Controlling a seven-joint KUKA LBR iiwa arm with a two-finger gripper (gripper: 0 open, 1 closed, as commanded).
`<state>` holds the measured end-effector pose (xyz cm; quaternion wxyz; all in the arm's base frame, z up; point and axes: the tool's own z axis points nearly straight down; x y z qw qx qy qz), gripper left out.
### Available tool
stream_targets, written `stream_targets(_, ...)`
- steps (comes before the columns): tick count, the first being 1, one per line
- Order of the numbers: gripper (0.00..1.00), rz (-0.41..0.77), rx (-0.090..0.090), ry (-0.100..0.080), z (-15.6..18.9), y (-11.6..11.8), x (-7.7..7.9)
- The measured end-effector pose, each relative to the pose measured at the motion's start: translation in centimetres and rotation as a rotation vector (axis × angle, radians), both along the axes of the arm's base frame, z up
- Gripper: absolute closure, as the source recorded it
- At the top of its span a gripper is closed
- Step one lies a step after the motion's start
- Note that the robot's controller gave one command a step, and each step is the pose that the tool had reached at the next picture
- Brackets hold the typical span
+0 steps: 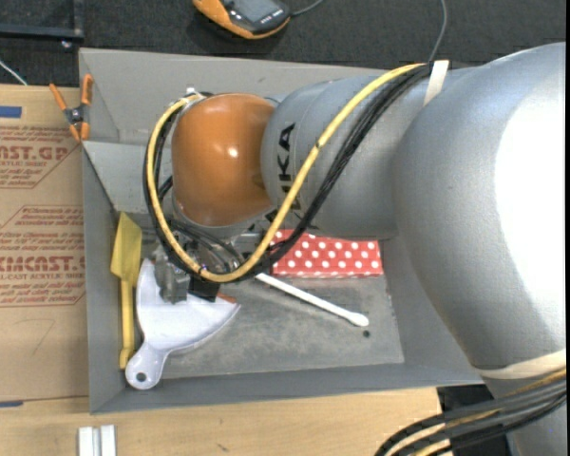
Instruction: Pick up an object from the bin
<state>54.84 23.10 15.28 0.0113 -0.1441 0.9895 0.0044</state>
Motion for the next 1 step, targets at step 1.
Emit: stream_targets(1, 1.00, -0.024, -0.003, 0.015, 2.65, 0.57, -6.70)
